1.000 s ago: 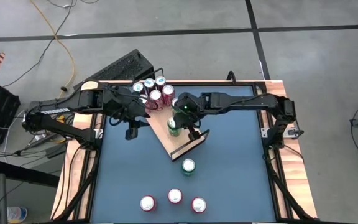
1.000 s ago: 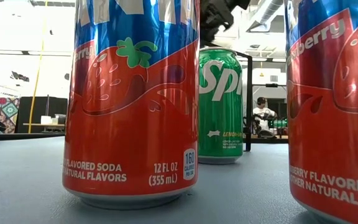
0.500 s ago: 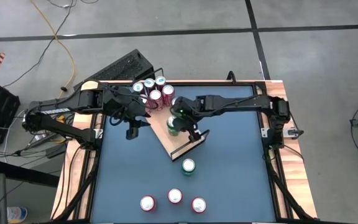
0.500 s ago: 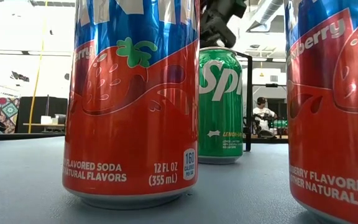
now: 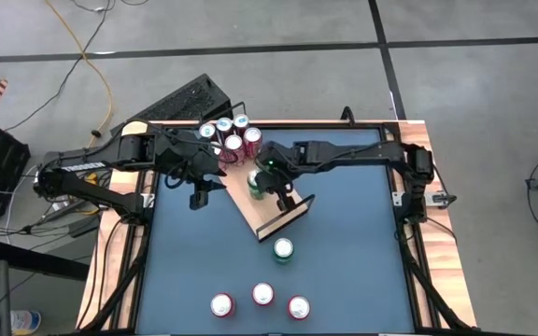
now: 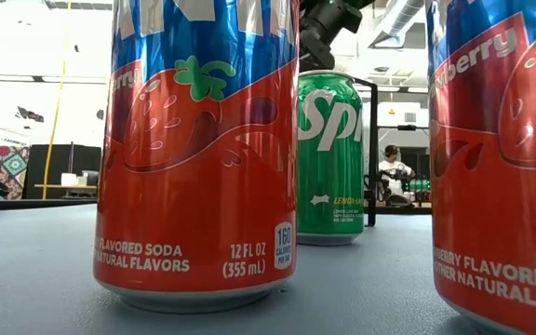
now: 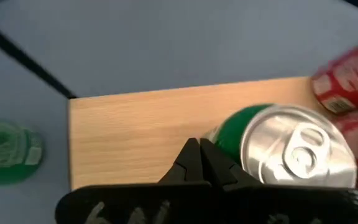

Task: Place canned beverage on shelf
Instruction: Put the right green soda can on the shelf aligned with the other green soda can, then adjust the green soda can on the shelf

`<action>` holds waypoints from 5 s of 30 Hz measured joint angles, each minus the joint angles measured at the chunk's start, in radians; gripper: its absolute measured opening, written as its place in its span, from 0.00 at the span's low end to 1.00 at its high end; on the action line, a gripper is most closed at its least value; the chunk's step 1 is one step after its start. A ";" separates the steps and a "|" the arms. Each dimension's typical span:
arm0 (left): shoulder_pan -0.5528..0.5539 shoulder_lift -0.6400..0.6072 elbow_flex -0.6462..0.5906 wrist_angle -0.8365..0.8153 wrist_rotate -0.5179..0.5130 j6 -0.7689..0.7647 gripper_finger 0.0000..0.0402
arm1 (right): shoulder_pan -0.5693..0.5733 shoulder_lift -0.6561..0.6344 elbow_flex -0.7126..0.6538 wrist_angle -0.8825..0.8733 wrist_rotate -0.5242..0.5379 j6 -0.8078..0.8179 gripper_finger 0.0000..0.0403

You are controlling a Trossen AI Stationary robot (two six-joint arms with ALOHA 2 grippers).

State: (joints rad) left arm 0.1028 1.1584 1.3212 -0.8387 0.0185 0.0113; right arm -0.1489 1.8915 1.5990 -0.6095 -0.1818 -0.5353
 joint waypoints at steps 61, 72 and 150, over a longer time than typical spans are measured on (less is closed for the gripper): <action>-0.050 0.218 -0.592 1.084 -0.319 -0.138 0.00 | -0.098 0.000 0.689 -0.486 0.178 -0.102 0.00; -0.050 0.219 -0.592 1.046 -0.379 -0.140 0.00 | -0.103 0.000 0.688 -0.490 0.181 -0.102 0.00; -0.124 -0.222 -0.577 0.794 -0.496 -0.201 0.00 | -0.152 0.001 0.208 -0.339 0.082 -0.014 0.00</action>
State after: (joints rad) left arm -0.0210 0.9359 0.7444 -0.0442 -0.4770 -0.1898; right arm -0.3004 1.8923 1.8072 -0.9490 -0.1003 -0.5495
